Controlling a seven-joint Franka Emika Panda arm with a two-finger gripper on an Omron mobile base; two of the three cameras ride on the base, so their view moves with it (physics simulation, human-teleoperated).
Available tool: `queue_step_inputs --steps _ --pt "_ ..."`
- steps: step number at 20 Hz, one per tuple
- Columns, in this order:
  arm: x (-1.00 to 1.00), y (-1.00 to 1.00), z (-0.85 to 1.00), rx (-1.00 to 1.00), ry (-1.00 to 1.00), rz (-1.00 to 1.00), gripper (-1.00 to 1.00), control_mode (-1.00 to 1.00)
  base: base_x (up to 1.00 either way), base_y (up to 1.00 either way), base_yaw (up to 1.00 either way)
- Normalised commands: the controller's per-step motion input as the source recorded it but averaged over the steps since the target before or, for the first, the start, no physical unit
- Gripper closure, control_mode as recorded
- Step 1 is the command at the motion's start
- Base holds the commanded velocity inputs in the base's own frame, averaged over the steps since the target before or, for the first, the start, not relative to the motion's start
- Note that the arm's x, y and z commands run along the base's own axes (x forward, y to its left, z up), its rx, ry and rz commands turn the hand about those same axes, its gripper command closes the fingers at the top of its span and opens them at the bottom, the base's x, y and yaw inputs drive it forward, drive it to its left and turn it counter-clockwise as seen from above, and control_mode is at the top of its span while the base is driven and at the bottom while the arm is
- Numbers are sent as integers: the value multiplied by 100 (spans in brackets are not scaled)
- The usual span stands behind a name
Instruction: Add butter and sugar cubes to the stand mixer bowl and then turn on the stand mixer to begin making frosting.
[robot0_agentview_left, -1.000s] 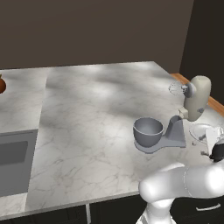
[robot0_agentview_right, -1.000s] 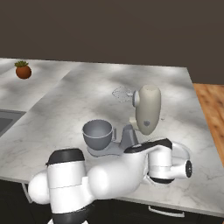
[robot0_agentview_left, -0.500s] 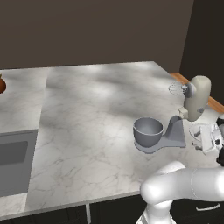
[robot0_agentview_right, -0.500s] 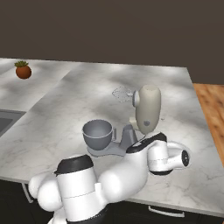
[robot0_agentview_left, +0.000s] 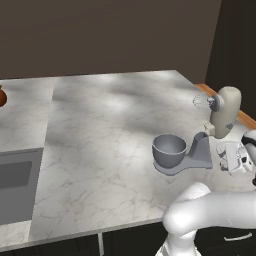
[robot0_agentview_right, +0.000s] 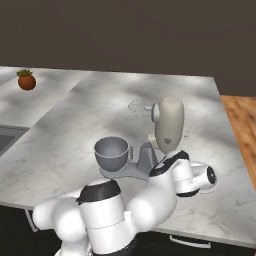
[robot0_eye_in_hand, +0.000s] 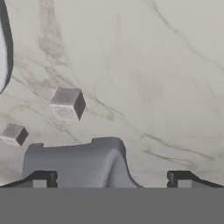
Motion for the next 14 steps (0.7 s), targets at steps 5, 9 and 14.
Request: queue_step_inputs --steps 5,9,14 --pt "11 -20 -18 0 5 0 -100 -100 0 0 0" --pt "12 -18 -16 0 3 0 -100 -100 0 0 0" --pt "11 -14 -16 0 1 0 -100 -100 0 0 0"
